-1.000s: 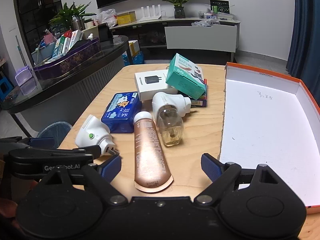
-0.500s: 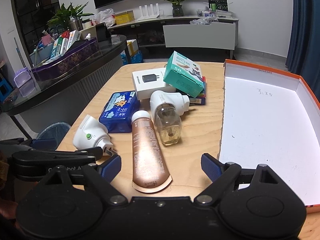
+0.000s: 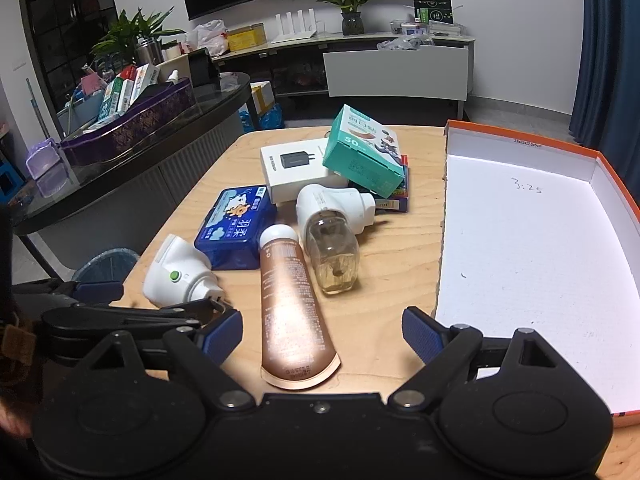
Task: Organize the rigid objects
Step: 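Grasp the white plug-in device with the left tool while the right tool grasps the air freshener, then carry both white plug-in devices over the open white box with both tools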
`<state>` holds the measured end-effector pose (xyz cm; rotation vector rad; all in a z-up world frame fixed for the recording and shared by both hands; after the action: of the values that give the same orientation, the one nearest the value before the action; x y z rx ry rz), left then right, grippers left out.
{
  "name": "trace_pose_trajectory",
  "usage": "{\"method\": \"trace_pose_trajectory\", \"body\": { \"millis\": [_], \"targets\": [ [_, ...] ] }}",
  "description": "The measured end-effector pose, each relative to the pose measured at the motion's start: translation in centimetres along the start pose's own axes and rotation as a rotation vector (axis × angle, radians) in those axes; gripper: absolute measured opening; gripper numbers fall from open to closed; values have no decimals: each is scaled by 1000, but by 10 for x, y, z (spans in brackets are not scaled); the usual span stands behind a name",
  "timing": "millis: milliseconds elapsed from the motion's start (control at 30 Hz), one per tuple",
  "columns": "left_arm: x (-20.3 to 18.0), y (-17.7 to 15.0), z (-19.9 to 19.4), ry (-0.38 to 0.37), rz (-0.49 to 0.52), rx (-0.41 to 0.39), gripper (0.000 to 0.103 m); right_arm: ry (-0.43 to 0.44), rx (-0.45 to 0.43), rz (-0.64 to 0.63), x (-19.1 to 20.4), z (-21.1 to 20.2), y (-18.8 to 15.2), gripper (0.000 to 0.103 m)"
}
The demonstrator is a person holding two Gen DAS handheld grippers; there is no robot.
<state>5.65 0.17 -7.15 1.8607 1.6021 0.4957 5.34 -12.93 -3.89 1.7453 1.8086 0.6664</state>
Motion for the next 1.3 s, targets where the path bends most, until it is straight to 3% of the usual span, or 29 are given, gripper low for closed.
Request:
{"method": "trace_pose_trajectory", "body": {
  "millis": [300, 467, 767, 1033, 1100, 1200, 1300],
  "targets": [
    [4, 3, 20, -44, 13, -8, 103, 1, 6, 16, -8, 12, 11, 102],
    [1, 2, 21, -69, 61, -62, 80, 17, 9, 9, -9, 24, 23, 102],
    [1, 1, 15, -68, 67, -90, 80, 26, 18, -31, 1, 56, 48, 102],
    [4, 7, 12, -82, 37, -110, 79, 22, 97, 65, 3, 106, 74, 102],
    [4, 8, 13, -82, 41, -111, 79, 8, 131, 72, 4, 117, 76, 99],
    [4, 8, 12, -85, 35, -116, 79, -13, 114, 33, 10, 121, 75, 83],
    [3, 8, 10, -85, 31, -122, 79, -21, 95, 31, 8, 118, 74, 82]
  ]
}}
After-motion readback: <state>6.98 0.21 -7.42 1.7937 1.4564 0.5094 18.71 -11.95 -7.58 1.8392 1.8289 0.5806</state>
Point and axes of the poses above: each gripper's, at about its wrist camera, not at the fingertips, and z roughly the way its jaws point, x to its left, y to its top, the point moved 1 cm from there along z, roughly the way its jaws point, and after that the axes turned 12 degrees about -y, right-handed, at the moved point
